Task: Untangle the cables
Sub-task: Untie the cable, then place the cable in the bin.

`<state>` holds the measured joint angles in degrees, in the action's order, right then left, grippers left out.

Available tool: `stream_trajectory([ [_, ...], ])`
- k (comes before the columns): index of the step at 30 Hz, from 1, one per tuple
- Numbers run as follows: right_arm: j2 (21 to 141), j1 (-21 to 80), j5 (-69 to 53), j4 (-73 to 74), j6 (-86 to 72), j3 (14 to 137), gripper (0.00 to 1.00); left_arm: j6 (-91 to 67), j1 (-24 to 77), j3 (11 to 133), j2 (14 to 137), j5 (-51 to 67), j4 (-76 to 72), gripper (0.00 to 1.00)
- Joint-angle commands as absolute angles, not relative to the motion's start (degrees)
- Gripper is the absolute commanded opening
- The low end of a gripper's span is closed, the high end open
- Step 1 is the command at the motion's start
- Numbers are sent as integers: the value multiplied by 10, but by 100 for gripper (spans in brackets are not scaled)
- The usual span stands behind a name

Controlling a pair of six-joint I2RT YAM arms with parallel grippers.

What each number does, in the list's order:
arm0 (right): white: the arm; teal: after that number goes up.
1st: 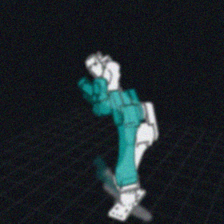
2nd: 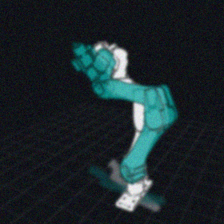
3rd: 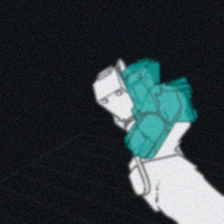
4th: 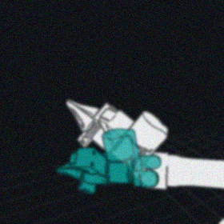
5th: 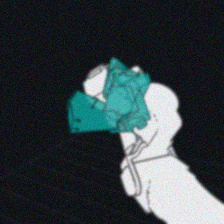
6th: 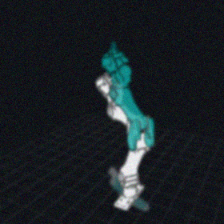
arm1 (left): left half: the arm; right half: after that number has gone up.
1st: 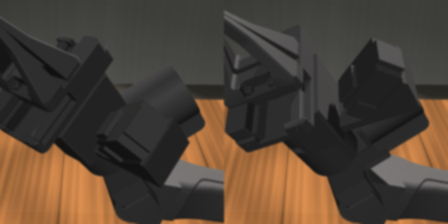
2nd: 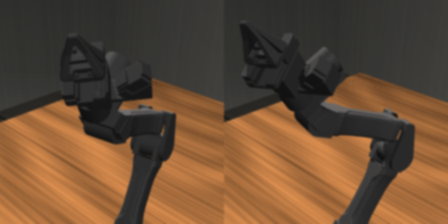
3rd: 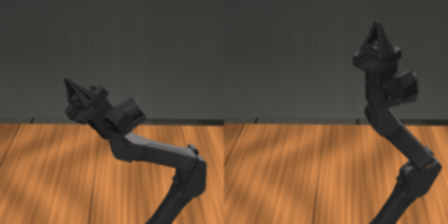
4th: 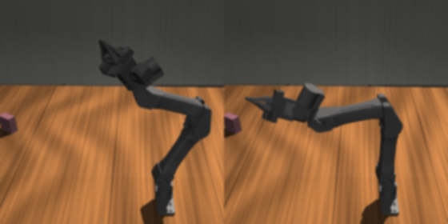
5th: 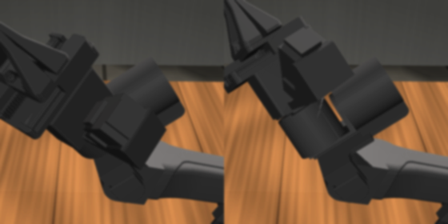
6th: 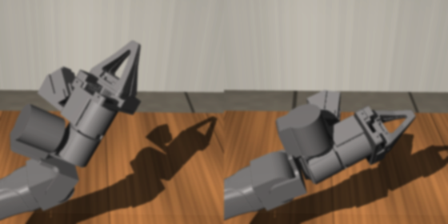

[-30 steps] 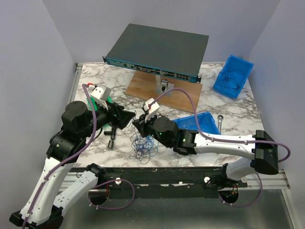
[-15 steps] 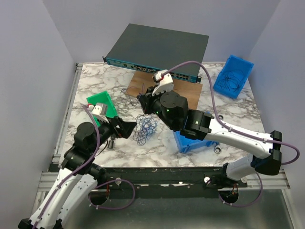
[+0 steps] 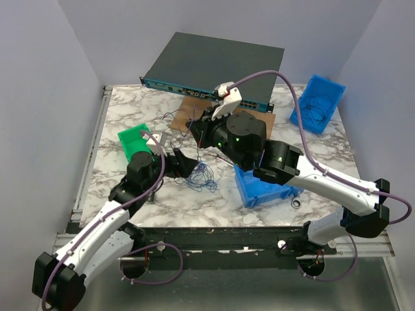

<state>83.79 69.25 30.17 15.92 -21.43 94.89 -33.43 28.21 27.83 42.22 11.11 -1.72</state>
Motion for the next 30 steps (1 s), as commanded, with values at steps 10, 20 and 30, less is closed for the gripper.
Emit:
stream_trajectory([
  [10,856,689,313,186,-175,1071,1,-379,288,247,630,170,-194,76],
  [20,882,688,369,185,-93,1207,1,-393,285,274,787,224,-248,0],
  [30,791,689,548,171,19,1106,1,-363,279,253,664,163,-168,0],
])
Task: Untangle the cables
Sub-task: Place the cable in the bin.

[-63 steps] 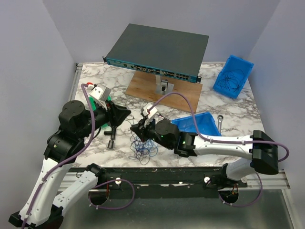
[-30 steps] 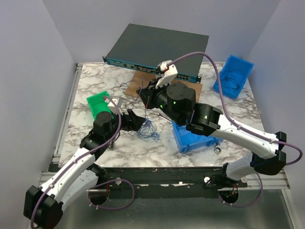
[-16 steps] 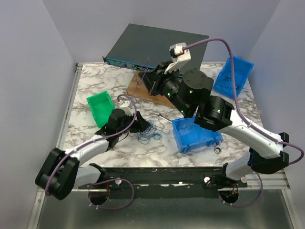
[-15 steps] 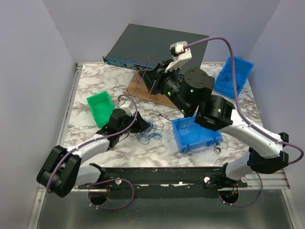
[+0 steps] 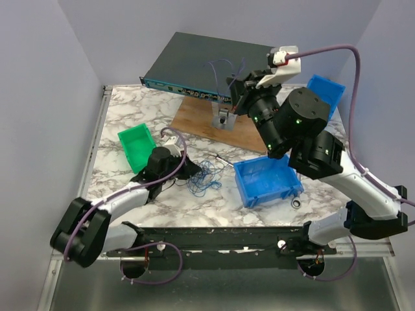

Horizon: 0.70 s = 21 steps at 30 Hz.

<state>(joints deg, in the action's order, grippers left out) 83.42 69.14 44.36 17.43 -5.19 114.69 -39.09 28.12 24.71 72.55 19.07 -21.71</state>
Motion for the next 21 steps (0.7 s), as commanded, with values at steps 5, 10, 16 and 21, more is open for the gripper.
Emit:
stream_trajectory([
  [5,729,689,582,252,-36,1024,1,-352,279,263,602,157,-105,0],
  [10,661,688,590,310,-143,877,1,-351,279,267,564,150,-84,0],
  [16,634,687,599,345,-233,749,1,-340,279,290,549,152,-59,0],
  [21,650,617,535,371,-299,670,1,-339,279,293,526,153,-45,0],
])
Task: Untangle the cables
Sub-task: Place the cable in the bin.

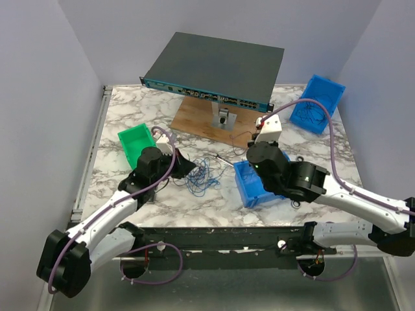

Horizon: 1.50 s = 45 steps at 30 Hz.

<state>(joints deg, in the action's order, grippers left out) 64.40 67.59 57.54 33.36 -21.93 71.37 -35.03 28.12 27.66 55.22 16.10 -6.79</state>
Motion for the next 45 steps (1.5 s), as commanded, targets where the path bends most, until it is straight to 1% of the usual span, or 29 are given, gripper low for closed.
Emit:
stream_trajectory([
  [1,650,593,502,371,-306,656,1,-338,279,292,520,151,-42,0],
  [3,650,546,459,371,-315,634,1,-337,279,288,508,150,-35,0],
  [9,646,485,406,364,-340,576,1,-330,279,271,485,139,-22,0],
  [13,659,464,342,348,-332,548,1,-329,279,270,479,141,-19,0],
  [17,687,464,272,386,-315,559,1,-318,279,276,477,136,-5,0],
  [20,710,464,270,436,-321,573,2,-313,279,276,475,128,-2,0],
  [24,719,464,312,501,-355,589,3,-311,279,278,476,127,-6,0],
  [27,685,464,335,504,-372,589,1,-307,279,284,477,128,-4,0],
  [31,619,465,300,493,-354,595,1,-300,279,290,475,129,-1,0],
  [33,613,464,284,516,-349,608,3,-297,278,293,474,129,-1,0],
  [35,627,465,250,543,-343,618,7,-295,279,295,474,129,-1,0],
  [36,637,464,221,550,-332,616,10,-296,278,295,474,129,-1,0],
  [38,669,465,175,561,-322,609,12,-298,278,292,474,131,-5,0],
  [41,694,465,208,563,-336,595,12,-301,279,292,476,134,-15,0],
  [45,702,464,227,526,-328,603,13,-298,279,298,481,140,-12,0],
])
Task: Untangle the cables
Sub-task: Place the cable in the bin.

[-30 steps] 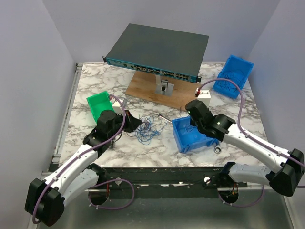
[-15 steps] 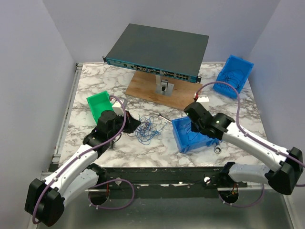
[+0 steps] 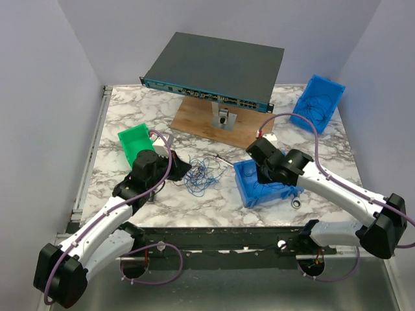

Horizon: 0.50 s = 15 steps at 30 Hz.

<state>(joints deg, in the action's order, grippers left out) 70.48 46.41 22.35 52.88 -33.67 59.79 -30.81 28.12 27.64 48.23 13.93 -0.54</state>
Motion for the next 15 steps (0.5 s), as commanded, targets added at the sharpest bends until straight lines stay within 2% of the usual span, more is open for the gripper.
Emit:
stream_trajectory([
  [1,707,465,242,524,-329,609,15,-297,278,300,481,140,-11,0],
  [3,720,464,264,533,-334,625,44,-295,278,301,480,140,-7,0],
  [4,725,465,275,541,-341,633,66,-294,278,301,478,141,-6,0],
  [5,726,464,288,548,-345,642,76,-294,278,301,476,141,-6,0],
  [9,691,464,273,532,-328,662,77,-298,279,301,469,150,-3,0],
  [15,637,464,45,393,-214,641,78,-296,279,327,459,198,23,0],
])
